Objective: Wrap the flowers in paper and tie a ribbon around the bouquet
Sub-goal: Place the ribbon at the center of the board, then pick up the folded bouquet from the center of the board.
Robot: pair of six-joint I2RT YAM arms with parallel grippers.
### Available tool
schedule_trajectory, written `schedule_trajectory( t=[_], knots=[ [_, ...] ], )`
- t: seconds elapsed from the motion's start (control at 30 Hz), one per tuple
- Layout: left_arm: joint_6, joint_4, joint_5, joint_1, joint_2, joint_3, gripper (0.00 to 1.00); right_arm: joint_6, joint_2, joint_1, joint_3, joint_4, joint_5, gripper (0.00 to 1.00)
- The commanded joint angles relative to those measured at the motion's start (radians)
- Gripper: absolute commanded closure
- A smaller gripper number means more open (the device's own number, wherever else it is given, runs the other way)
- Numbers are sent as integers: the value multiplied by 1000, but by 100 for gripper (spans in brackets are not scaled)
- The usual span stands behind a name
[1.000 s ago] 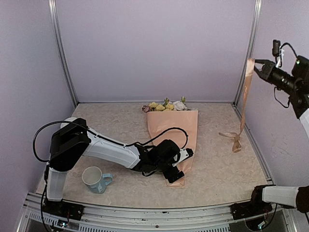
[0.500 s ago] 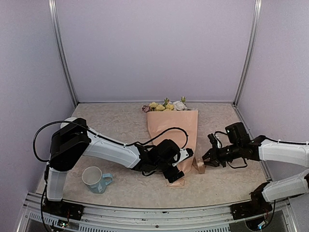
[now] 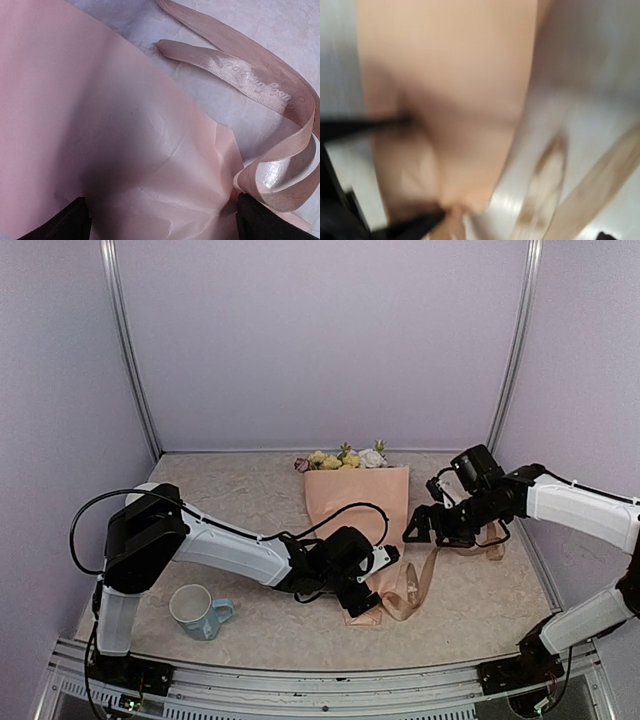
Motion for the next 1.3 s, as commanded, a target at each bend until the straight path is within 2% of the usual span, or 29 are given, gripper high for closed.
schedule_trajectory(
  t=[0.0, 0.13, 0.23, 0.4, 0.57, 0.7, 0.83, 0.9, 1.07, 1.17, 1.27],
  knots=[
    [37, -135, 19, -10, 59, -19, 1, -135, 37, -53, 102, -13, 101, 1],
    [38, -136, 22, -9, 62, -15, 1, -171, 150, -132, 81, 166, -78, 8],
    [37, -136, 24, -9, 61, -15, 1, -191, 293, -167, 115, 227, -161, 11],
    [34, -134, 27, -9, 63, -16, 1, -173, 419, -177, 103, 364, -276, 14],
    [34, -133, 30, -9, 64, -18, 1, -113, 515, -176, 31, 582, -449, 22],
    [35, -137, 39, -7, 65, -21, 1, -36, 576, -167, -5, 716, -511, 23],
    [34, -135, 39, -2, 64, -28, 1, -11, 620, -135, -12, 780, -534, 24],
    [32, -132, 39, 1, 63, -32, 1, 7, 627, -125, -22, 815, -549, 28],
    [28, -122, 40, 9, 63, -41, 1, 99, 610, -122, -81, 974, -592, 59],
    [26, -114, 43, 12, 57, -49, 1, 118, 610, -122, -90, 1001, -591, 76],
    [24, -107, 32, 14, 45, -56, 1, 132, 615, -122, -96, 1025, -602, 99]
  ],
)
